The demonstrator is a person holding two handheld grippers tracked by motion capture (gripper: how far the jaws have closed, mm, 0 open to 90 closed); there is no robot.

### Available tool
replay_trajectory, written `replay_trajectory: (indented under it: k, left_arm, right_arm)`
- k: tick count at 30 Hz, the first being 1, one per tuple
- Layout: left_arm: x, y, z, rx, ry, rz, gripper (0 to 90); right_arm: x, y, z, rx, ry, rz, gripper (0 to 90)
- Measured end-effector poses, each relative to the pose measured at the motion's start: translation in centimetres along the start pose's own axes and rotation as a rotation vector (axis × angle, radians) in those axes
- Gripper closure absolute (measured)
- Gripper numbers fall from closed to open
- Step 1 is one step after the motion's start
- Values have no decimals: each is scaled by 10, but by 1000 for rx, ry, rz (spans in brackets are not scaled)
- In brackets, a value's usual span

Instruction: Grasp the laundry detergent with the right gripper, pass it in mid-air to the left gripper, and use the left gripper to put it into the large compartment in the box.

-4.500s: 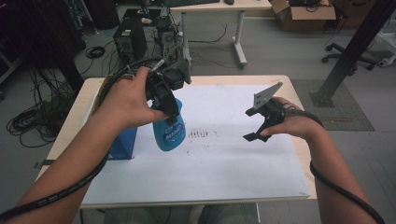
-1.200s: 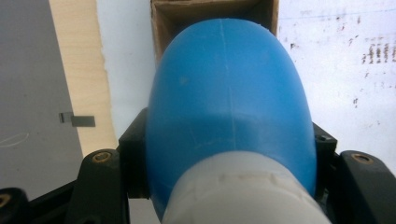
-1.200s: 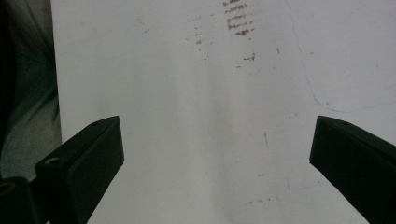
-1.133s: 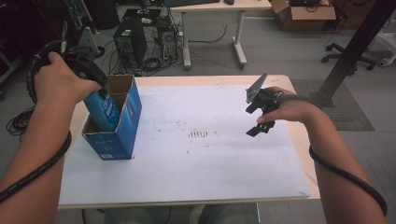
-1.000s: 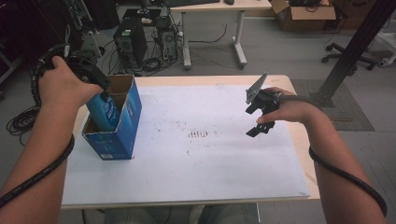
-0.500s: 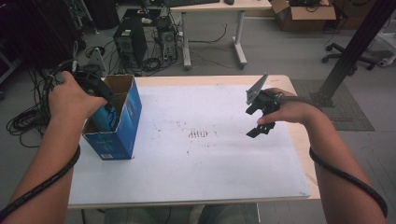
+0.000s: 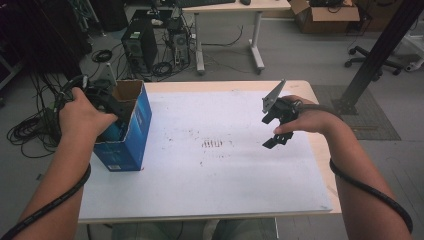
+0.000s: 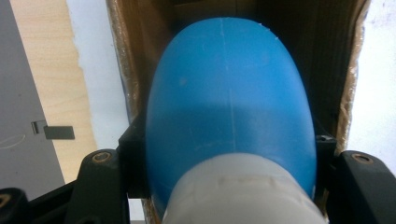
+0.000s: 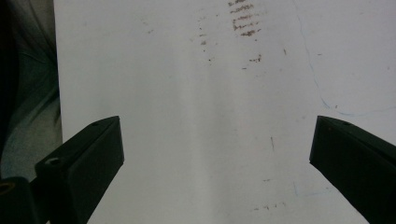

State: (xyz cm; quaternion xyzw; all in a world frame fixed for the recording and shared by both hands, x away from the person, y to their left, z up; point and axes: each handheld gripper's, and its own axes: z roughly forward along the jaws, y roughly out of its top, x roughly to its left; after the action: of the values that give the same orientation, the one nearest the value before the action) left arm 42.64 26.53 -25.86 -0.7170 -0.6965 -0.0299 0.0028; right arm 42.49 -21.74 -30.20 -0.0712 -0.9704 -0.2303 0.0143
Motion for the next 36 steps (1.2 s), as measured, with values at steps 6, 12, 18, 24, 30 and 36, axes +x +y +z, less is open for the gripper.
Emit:
replay_trajectory:
  k: [6, 12, 18, 24, 30, 36]
  left_arm:
    - [-1, 0, 8, 7, 4, -1, 383]
    - [-4, 0, 13, 13, 5, 6, 383]
    - [-6, 1, 18, 16, 12, 7, 383]
    - [-5, 1, 22, 24, 12, 8, 383]
    - [-4, 1, 26, 25, 13, 9, 382]
    - [-3, 0, 27, 23, 9, 7, 382]
  right_arm:
    - [1, -2, 0, -1, -1, 6, 28]
    - [1, -4, 0, -3, 2, 9, 30]
    - [1, -7, 1, -5, -1, 13, 26]
    - [1, -8, 0, -2, 0, 15, 27]
    - [0, -7, 2, -3, 3, 16, 27]
    - [1, -6, 3, -3, 5, 15, 27]
